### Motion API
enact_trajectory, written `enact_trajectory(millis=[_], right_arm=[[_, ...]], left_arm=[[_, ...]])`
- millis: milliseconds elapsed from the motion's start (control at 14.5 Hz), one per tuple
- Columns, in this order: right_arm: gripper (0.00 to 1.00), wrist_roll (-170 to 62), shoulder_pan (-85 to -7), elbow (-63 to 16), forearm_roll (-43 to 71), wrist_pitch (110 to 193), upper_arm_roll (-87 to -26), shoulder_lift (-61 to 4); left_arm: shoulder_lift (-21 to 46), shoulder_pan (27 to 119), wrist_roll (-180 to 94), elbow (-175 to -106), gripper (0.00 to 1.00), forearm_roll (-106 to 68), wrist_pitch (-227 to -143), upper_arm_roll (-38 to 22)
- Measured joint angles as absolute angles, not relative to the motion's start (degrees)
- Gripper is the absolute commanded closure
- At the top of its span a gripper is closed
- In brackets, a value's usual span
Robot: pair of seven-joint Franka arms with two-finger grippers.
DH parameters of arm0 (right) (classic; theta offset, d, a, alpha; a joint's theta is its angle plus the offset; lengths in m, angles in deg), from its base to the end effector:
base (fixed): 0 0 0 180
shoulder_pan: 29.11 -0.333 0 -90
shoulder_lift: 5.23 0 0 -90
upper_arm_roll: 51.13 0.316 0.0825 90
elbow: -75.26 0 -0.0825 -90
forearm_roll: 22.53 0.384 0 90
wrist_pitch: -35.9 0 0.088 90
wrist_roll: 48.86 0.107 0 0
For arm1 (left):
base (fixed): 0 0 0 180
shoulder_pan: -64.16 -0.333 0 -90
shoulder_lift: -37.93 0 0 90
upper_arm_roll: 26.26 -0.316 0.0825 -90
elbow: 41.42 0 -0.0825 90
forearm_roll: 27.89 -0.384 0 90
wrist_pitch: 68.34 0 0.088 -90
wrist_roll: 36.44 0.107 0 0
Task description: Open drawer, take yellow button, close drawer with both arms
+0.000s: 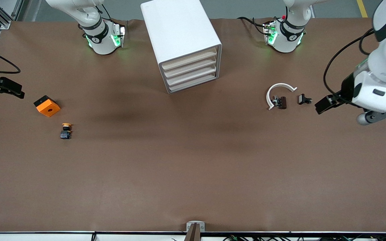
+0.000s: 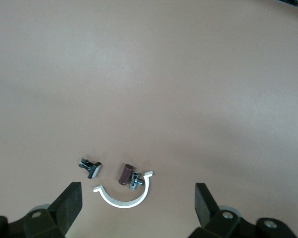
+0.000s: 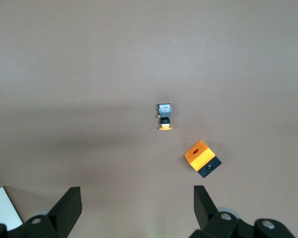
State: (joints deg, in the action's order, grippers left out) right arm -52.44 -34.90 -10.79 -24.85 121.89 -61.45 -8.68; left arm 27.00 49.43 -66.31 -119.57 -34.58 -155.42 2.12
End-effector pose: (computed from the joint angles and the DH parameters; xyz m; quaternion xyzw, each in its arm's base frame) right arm 0.5638 -0.0460 0.6178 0.9992 -0.0091 -0.0319 0.0234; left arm 0.5944 -0.0997 0.6183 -0.9890 -0.1471 0.0010 0.0146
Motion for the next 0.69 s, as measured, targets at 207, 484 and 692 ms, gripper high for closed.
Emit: enact_trajectory(millis=[207, 484, 692], right_arm=[[0.0, -52.4, -34.8, -10.3, -24.8, 120.9, -61.7, -8.8], [0.0, -52.4, -35.0, -9.5, -24.8, 120.0, -61.4, -8.9], [0.0, -52.4, -35.3, -8.5, -24.8, 119.9, -61.3, -8.9]], left_arm=[[30.1, 56.2, -55.9, -119.5, 0.0, -27.7, -155.0, -10.2], [32.7, 64.8, -45.3, -120.0, 0.0, -26.1, -154.3, -22.8], [35.1, 66.2, -39.2, -123.0, 0.0, -26.1, -153.8, -25.7]])
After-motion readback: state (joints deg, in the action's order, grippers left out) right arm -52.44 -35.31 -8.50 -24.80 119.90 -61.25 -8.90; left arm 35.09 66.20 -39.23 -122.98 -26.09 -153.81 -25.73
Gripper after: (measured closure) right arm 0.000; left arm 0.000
